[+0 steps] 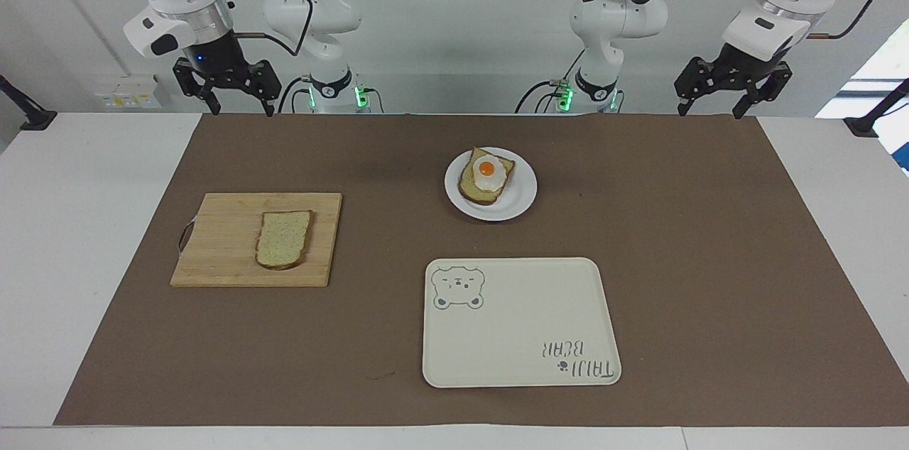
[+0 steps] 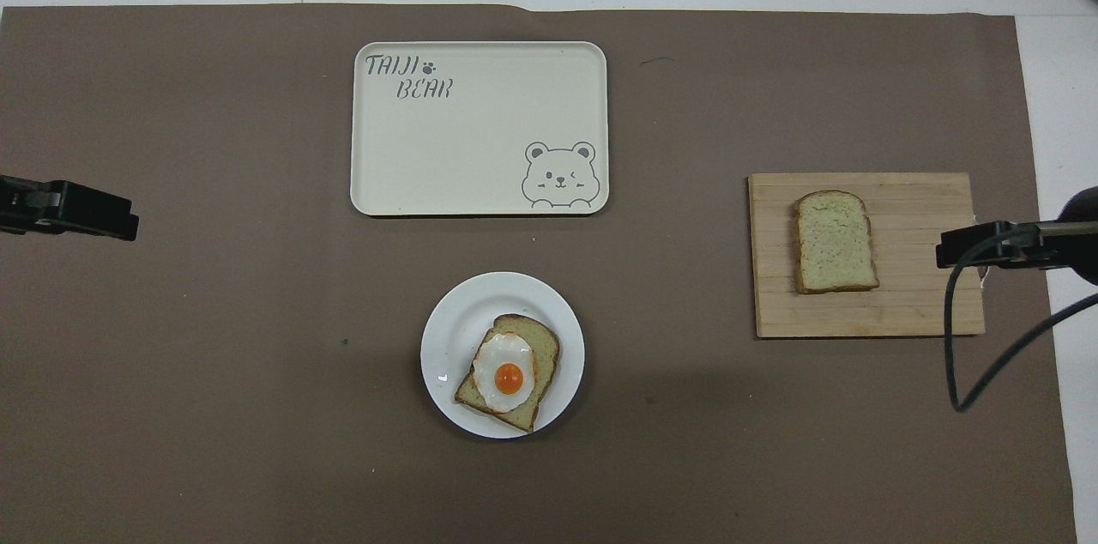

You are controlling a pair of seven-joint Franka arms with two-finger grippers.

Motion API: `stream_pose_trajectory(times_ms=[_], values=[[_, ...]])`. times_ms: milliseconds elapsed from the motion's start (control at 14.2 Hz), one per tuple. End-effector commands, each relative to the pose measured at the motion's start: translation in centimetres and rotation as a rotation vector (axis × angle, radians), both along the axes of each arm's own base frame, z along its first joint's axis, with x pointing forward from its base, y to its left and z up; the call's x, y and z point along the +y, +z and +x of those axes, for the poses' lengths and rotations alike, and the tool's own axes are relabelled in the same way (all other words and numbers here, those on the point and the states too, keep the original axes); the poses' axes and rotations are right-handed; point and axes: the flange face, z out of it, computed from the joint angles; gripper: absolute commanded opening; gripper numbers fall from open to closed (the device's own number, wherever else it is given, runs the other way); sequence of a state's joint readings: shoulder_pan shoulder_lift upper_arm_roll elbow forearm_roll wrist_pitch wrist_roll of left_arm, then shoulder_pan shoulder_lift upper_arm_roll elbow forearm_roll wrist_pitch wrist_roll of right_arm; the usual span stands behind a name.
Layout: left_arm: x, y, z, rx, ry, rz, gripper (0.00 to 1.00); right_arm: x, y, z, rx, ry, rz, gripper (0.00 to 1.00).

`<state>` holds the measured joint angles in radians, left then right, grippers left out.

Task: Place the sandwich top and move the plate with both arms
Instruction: 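Move the right gripper over the bread slice on the cutting board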

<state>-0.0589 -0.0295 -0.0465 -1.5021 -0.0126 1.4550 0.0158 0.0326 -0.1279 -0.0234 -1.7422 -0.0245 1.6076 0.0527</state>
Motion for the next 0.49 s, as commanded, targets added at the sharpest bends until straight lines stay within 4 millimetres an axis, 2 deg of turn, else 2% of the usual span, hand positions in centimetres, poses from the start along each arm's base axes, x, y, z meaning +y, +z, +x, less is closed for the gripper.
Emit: stream_pose_trajectory(times_ms=[0,141,424], values=[[0.4,0.5,-0.2,-0.013,0.011,0.001,1.0,-0.3,-2.7,1.2,-0.008,0.013,0.01,1.0],[0.4,0.5,-0.2,-0.013,0.011,0.003,1.0,-0.5,-4.8,1.7,-0.002,0.011,0.011,1.0],[0.4,0.5,-0.2,-0.013,0.011,0.003,1.0,-1.2,-8.8,4.0,0.009,0.017,0.01,1.0]])
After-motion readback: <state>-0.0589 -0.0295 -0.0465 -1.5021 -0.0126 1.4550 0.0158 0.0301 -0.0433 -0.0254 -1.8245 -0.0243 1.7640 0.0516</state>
